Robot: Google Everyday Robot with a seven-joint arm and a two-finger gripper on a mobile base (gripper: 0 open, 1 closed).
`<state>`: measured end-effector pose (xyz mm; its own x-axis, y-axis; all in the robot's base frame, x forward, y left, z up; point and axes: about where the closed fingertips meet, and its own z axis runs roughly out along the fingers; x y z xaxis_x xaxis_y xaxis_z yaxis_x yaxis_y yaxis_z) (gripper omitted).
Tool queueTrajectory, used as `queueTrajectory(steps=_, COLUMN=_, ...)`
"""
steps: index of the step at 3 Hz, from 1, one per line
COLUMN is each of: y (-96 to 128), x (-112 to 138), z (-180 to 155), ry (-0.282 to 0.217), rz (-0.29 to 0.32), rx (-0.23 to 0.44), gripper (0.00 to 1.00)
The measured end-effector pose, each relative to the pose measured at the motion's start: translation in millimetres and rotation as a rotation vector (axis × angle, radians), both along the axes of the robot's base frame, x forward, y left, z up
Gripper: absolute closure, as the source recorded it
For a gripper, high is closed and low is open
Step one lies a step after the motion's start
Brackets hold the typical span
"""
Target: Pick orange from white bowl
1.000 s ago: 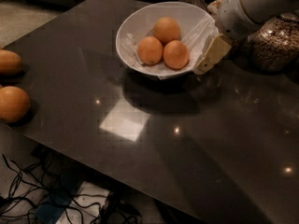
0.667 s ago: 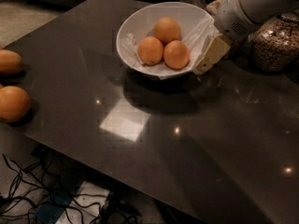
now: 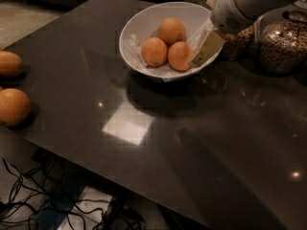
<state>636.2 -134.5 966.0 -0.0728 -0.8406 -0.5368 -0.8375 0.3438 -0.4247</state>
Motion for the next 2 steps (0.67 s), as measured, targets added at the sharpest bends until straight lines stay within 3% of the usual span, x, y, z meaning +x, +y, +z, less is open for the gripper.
queueTrajectory(steps=1, y=12.5, x=26.4, z=-9.0, ry=0.007, rz=-0.003, rx=0.024, gripper=0.0)
queueTrajectory(steps=2, y=17.2, x=32.1, z=-14.0, ry=0.011, rz=0.0, rx=0.019, gripper=0.0)
